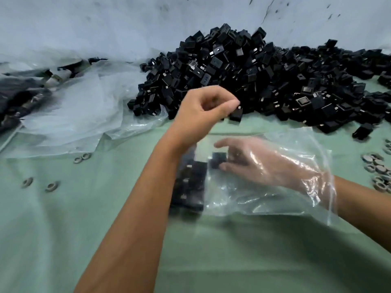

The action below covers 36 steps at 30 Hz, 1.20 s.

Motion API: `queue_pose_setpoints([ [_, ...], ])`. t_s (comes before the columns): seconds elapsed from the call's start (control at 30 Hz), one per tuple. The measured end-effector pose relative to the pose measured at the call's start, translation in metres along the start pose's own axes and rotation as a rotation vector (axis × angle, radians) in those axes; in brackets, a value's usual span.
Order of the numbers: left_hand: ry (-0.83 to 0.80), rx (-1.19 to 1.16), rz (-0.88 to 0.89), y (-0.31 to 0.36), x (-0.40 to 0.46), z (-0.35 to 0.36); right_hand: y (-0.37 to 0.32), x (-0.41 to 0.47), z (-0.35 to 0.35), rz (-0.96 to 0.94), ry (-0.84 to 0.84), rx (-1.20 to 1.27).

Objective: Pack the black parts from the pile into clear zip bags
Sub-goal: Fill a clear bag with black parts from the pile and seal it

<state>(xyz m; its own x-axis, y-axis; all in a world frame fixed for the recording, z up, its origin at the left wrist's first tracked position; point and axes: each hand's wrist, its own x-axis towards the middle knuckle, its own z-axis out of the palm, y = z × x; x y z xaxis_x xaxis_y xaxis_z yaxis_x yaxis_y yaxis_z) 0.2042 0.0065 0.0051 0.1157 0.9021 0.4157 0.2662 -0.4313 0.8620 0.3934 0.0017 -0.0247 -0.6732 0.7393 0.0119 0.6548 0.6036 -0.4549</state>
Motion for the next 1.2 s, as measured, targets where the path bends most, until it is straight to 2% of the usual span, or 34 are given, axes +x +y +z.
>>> queue_pose_setpoints([
  [0.1,0.340,-0.006,-0.183,-0.049,-0.012,-0.035,0.007,0.009,0.006,0.044,-0.033,0.014],
  [0.17,0.405,0.015,-0.268,-0.074,-0.021,-0.044,0.008,0.017,0.009,0.099,-0.023,0.088],
  [0.27,0.324,0.061,-0.334,-0.090,-0.023,-0.043,0.008,0.027,0.013,0.128,-0.011,0.181],
  [0.37,0.215,0.224,-0.289,-0.092,-0.018,-0.037,0.005,0.033,0.013,0.128,-0.033,0.346],
  [0.5,0.207,0.257,-0.256,-0.094,-0.016,-0.036,0.004,0.033,0.012,0.127,-0.059,0.540],
  [0.87,0.269,0.097,-0.294,-0.090,-0.016,-0.037,0.004,0.049,0.016,0.151,-0.139,0.515],
  [1.2,0.207,0.134,-0.284,-0.099,-0.014,-0.036,0.005,0.049,0.018,0.096,-0.156,0.403],
])
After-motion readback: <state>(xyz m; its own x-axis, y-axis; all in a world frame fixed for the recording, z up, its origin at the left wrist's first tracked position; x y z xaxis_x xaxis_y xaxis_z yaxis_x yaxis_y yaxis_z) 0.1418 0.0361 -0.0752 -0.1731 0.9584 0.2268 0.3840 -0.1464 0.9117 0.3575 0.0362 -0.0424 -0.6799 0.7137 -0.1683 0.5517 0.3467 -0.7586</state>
